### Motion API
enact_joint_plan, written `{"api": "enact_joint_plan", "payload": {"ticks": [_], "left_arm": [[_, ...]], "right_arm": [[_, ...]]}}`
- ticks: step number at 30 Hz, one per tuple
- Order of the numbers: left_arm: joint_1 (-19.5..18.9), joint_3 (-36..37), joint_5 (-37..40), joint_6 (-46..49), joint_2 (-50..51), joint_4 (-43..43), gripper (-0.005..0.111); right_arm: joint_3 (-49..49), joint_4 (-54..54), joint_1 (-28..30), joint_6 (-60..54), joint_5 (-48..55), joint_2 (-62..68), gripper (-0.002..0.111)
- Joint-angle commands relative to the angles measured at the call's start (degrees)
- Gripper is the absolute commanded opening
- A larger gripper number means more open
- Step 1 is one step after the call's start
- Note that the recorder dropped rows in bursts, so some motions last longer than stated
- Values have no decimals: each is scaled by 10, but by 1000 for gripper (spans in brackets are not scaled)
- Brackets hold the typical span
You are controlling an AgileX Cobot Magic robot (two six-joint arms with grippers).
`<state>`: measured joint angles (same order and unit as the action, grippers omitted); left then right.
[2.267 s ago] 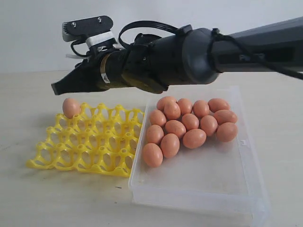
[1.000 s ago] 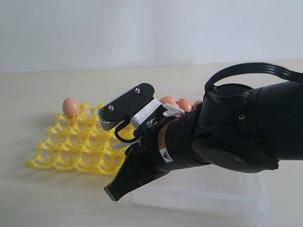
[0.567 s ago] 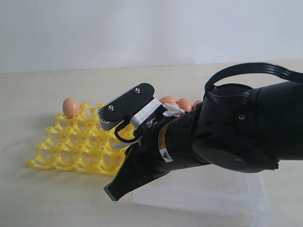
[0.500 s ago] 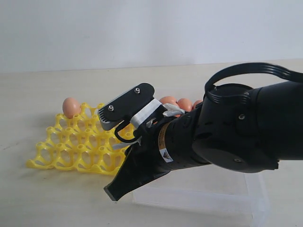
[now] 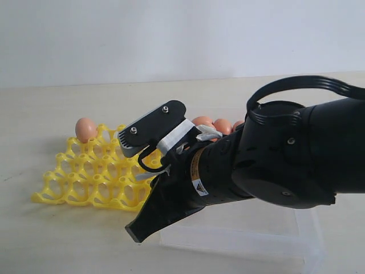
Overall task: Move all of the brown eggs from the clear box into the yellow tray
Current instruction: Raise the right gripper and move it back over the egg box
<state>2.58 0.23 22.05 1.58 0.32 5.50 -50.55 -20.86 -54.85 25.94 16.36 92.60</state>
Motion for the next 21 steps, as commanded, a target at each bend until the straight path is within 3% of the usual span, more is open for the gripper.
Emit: {"api": "enact_joint_plan", "payload": {"ticks": [1, 21], "left_arm": [[3, -2, -4, -3, -3, -1, 0], [3, -2, -4, -3, -3, -1, 0]], "right_arm": [[2, -1, -1, -5, -8, -6, 16], [2, -1, 0, -5, -15, -6, 19]]}}
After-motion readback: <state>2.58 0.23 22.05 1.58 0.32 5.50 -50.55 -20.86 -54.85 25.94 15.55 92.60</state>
